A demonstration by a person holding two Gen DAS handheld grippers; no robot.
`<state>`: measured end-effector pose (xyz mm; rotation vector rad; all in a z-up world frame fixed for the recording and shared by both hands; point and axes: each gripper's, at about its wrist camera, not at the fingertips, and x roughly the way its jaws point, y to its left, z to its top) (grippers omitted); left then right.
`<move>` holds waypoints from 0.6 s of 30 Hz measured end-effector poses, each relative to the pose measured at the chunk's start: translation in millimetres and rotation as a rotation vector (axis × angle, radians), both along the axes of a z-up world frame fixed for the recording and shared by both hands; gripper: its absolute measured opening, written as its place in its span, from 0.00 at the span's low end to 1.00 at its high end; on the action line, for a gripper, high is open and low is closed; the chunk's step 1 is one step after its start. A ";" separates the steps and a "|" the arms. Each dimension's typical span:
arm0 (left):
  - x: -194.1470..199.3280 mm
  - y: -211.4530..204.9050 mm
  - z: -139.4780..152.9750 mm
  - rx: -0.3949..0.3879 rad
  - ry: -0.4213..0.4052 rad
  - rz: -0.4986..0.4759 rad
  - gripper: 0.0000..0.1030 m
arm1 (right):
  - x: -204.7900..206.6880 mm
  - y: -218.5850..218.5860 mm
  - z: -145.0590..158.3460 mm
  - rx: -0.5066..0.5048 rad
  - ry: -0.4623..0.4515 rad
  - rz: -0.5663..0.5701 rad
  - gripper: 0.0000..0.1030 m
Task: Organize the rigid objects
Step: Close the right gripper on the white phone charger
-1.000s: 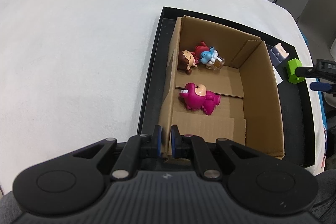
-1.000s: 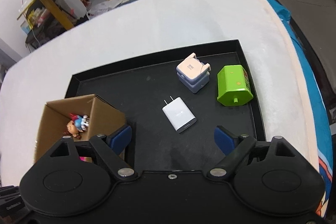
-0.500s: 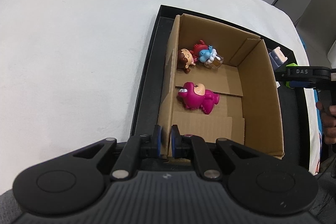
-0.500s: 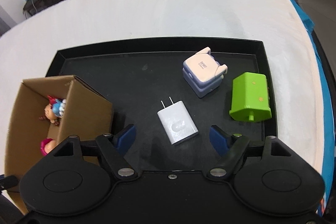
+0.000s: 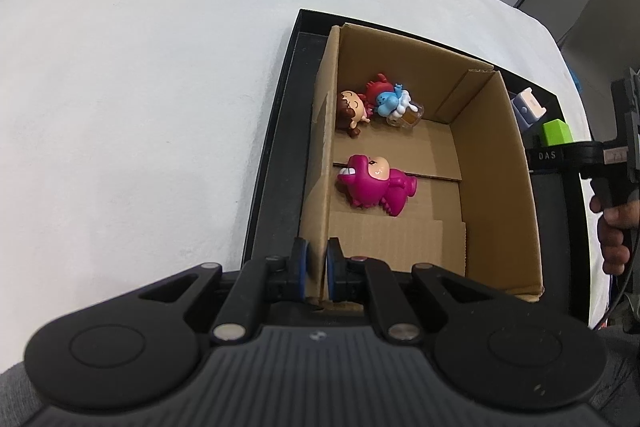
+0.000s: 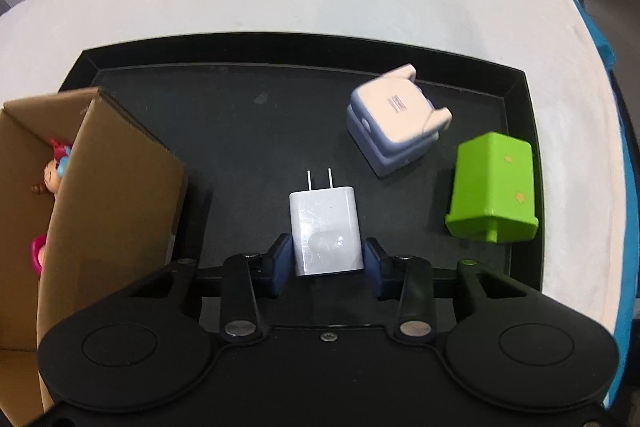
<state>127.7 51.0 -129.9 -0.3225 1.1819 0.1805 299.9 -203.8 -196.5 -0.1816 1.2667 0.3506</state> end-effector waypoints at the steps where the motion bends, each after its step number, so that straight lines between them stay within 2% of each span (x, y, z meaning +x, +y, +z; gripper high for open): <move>1: 0.0 0.0 0.4 0.000 -0.001 -0.001 0.09 | -2.4 -2.3 1.2 0.004 0.004 -0.007 0.36; 18: -0.1 -7.4 6.2 0.026 -0.020 -0.037 0.09 | -41.2 -27.6 50.2 0.031 -0.023 -0.050 0.35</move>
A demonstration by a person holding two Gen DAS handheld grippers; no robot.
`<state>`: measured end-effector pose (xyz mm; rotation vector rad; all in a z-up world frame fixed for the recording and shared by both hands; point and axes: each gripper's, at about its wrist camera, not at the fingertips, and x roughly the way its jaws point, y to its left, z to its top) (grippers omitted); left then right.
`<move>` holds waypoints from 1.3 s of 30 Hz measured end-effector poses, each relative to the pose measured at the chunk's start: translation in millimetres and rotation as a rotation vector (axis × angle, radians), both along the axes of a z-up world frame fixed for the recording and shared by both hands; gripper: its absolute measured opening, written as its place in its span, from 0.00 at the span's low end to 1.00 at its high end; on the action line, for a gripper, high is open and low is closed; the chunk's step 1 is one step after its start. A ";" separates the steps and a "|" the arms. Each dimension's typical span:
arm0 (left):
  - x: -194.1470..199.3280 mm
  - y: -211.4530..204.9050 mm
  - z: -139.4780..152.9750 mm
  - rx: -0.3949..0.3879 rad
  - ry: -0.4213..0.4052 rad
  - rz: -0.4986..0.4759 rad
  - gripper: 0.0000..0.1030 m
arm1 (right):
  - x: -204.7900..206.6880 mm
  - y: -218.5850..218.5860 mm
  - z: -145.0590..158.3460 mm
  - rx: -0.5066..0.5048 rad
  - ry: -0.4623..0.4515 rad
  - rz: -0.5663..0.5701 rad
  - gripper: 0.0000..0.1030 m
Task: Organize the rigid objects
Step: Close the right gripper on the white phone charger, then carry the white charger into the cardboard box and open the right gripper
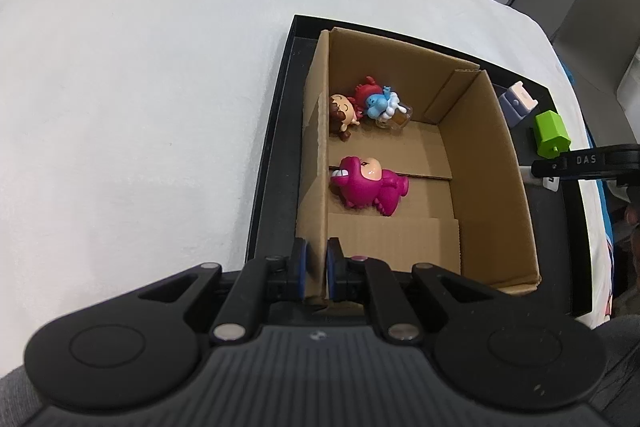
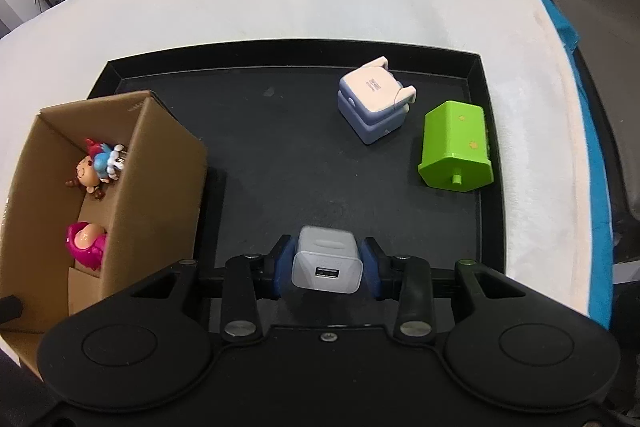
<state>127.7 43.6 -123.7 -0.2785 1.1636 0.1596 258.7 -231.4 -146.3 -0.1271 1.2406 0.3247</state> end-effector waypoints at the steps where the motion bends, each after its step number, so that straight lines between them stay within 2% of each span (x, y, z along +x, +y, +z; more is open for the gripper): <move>1: 0.7 -1.0 0.0 0.002 -0.002 -0.008 0.09 | -1.8 0.4 3.0 0.000 -0.005 0.002 0.35; 15: -3.7 -2.7 1.6 0.027 -0.031 -0.012 0.09 | -13.9 20.8 40.3 -0.028 -0.089 0.016 0.35; 39: -6.3 6.0 1.0 -0.019 -0.086 -0.032 0.09 | -26.1 91.7 85.5 -0.023 -0.177 0.079 0.35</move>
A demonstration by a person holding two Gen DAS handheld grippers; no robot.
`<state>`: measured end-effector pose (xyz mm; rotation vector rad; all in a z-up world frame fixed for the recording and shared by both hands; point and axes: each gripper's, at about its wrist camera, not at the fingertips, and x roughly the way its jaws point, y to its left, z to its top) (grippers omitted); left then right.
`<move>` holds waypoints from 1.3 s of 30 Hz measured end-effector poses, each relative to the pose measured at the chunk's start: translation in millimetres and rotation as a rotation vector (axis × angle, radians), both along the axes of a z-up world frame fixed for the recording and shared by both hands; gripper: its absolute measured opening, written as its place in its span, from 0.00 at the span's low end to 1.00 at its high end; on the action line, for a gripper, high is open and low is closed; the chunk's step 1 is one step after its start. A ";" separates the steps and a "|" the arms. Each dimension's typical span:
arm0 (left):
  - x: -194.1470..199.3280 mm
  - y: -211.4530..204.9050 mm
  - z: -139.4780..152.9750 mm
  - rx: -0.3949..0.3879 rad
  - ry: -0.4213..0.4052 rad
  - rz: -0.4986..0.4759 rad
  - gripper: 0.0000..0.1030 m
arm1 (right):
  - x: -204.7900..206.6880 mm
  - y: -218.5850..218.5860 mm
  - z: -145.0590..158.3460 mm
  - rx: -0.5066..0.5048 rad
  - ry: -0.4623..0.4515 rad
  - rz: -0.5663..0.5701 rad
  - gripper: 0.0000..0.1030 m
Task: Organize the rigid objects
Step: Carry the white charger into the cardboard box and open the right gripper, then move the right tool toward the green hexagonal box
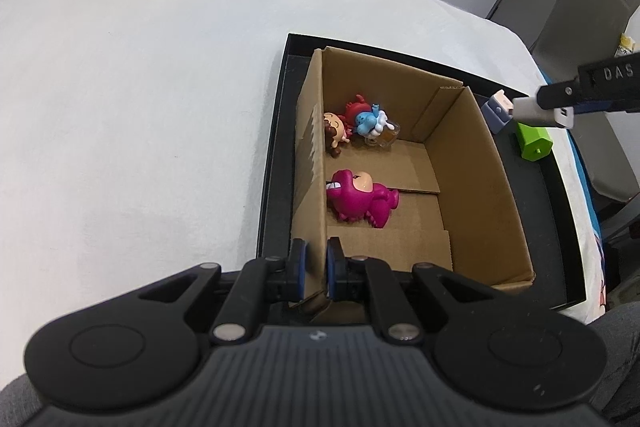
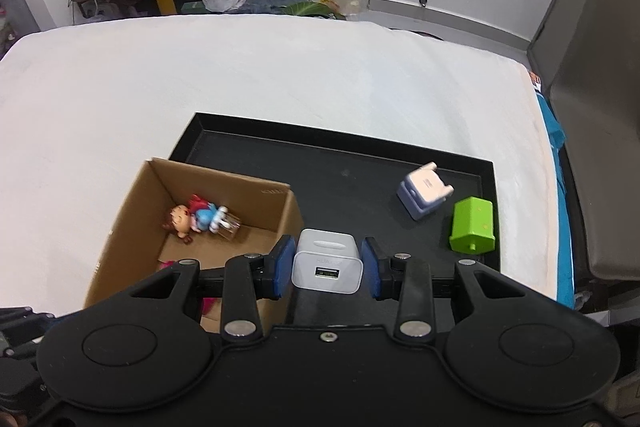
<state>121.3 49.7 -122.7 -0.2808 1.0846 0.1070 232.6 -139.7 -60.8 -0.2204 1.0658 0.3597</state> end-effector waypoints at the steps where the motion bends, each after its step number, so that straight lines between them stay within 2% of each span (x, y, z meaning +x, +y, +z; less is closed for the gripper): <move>1: -0.1 0.0 -0.4 -0.001 -0.001 -0.002 0.09 | 0.6 2.6 0.7 0.011 0.009 0.000 0.35; 9: -3.0 5.4 -0.4 -0.023 -0.013 -0.004 0.10 | 1.9 29.1 -1.5 0.023 0.025 -0.001 0.35; 15: -4.6 8.4 -0.2 -0.035 -0.016 -0.002 0.10 | 3.2 44.5 -2.4 0.048 0.002 -0.008 0.36; 17: -4.7 8.6 -0.2 -0.035 -0.014 -0.002 0.10 | 3.0 46.1 -4.6 0.068 -0.003 -0.005 0.40; 18: -4.7 8.7 -0.2 -0.035 -0.013 -0.002 0.10 | 3.1 46.3 -6.6 0.060 0.003 -0.012 0.52; 19: -4.3 8.8 -0.2 -0.035 -0.012 -0.002 0.10 | 2.5 45.8 -8.3 0.049 0.006 -0.018 0.60; 23: -3.3 9.0 -0.9 -0.040 -0.010 -0.002 0.10 | 1.4 38.4 -9.1 0.059 0.019 -0.026 0.60; 28: -1.7 7.2 -1.8 -0.027 0.000 -0.002 0.09 | -2.3 28.3 -3.6 0.062 0.005 -0.021 0.72; 39: 0.7 2.7 -0.5 -0.004 0.010 0.012 0.08 | -12.2 7.4 -1.1 0.069 0.030 0.005 0.77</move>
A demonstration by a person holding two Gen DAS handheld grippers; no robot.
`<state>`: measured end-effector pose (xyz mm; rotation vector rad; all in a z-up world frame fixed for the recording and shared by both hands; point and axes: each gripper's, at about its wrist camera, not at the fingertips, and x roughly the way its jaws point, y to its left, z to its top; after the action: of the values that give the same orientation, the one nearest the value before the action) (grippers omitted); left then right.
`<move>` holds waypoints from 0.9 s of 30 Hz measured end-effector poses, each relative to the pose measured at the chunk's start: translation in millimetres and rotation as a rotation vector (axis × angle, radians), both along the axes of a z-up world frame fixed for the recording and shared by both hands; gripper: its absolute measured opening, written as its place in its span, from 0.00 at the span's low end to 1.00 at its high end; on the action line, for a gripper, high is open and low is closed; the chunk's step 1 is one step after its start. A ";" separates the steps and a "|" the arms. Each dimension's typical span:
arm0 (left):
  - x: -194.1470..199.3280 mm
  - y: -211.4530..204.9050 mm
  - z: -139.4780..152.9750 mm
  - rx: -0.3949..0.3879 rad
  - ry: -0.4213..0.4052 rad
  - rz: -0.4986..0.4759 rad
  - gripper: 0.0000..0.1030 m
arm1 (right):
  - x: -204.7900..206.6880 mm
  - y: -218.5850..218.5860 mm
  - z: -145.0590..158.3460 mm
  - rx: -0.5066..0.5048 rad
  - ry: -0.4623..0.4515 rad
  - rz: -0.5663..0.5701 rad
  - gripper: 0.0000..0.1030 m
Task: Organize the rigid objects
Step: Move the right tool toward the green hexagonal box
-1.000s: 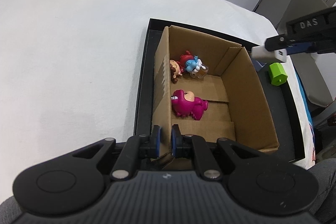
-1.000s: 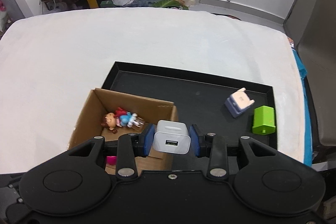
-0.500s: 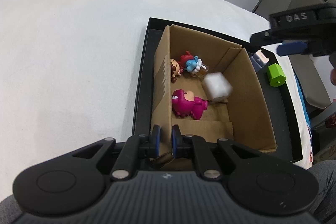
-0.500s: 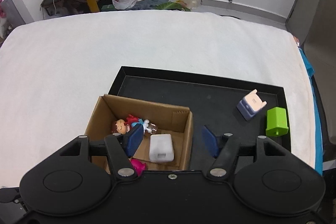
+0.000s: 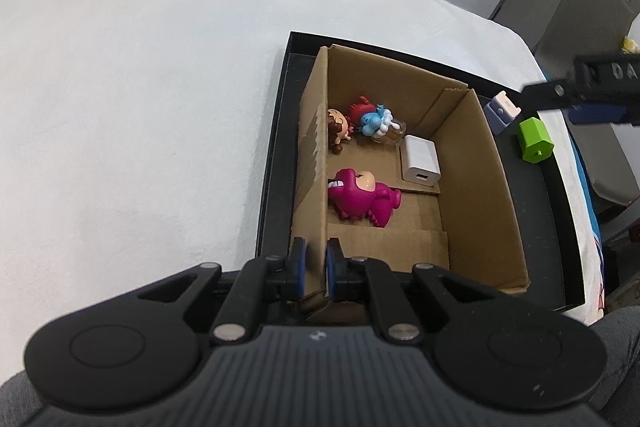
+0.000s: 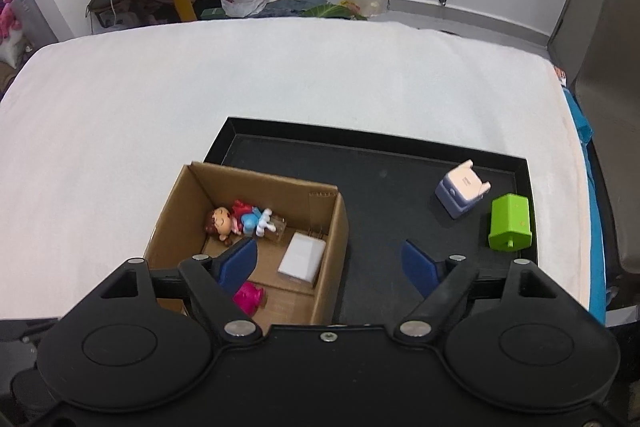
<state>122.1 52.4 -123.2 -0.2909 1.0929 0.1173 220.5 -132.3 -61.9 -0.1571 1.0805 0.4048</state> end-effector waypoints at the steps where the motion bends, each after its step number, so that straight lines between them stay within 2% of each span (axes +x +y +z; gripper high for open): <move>1: -0.5 0.0 0.6 0.001 -0.003 0.001 0.08 | -1.2 -2.4 0.6 0.000 0.003 0.003 0.80; 3: -0.8 0.0 1.5 0.000 -0.003 0.005 0.08 | -2.9 -7.3 2.2 0.009 0.003 0.009 0.83; 13: 2.8 -7.0 1.8 0.033 0.014 0.014 0.08 | -0.9 -36.0 -2.3 0.063 0.029 -0.017 0.85; 15: 4.1 -7.8 1.1 0.036 0.021 0.020 0.08 | 0.2 -43.4 -4.3 0.068 0.029 -0.030 0.89; 27: 7.8 -11.4 0.8 0.052 0.042 0.039 0.08 | 9.2 -86.4 -19.4 0.130 0.038 -0.117 0.90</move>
<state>129.9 41.0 -122.4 -0.2642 1.1245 0.1864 229.7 -218.7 -81.2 0.0291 1.0914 0.3723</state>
